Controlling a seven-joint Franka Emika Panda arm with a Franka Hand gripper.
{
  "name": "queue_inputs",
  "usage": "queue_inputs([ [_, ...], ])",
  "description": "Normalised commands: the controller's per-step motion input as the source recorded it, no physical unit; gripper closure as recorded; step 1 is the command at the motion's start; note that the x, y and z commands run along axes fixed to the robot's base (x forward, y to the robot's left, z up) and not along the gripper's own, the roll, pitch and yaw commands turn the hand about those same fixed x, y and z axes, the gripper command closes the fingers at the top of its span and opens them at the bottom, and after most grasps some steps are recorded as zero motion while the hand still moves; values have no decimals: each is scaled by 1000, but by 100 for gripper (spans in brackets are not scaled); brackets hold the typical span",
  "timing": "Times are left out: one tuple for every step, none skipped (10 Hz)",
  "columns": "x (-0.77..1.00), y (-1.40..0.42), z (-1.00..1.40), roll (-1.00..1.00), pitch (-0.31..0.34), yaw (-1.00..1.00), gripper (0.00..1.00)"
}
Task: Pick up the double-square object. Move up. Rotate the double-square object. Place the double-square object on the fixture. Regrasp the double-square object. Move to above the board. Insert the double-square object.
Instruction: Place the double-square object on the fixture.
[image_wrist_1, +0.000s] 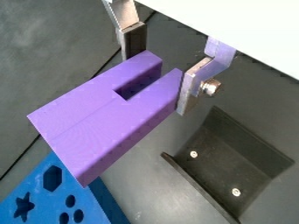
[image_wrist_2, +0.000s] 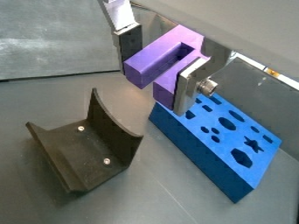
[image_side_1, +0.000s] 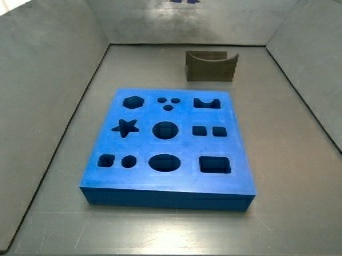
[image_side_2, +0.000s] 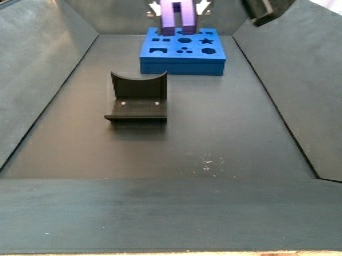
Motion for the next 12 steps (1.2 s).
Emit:
queue_inputs([
  [1000, 84, -33, -178, 57, -100, 100],
  [997, 73, -35, -171, 45, -87, 100],
  [917, 62, -25, -171, 43, -78, 100],
  [816, 49, -24, -173, 46, -65, 100],
  [767, 47, -19, -175, 51, -60, 100],
  [679, 43, -16, -176, 66, -53, 100],
  [617, 41, -12, -176, 76, -48, 100],
  [536, 42, -11, -172, 91, -43, 100],
  [482, 40, -11, -167, 102, -43, 100],
  [431, 37, -5, -165, 109, -41, 100],
  [382, 38, -5, -161, 118, -40, 100],
  [326, 37, -9, -157, 125, -40, 100],
])
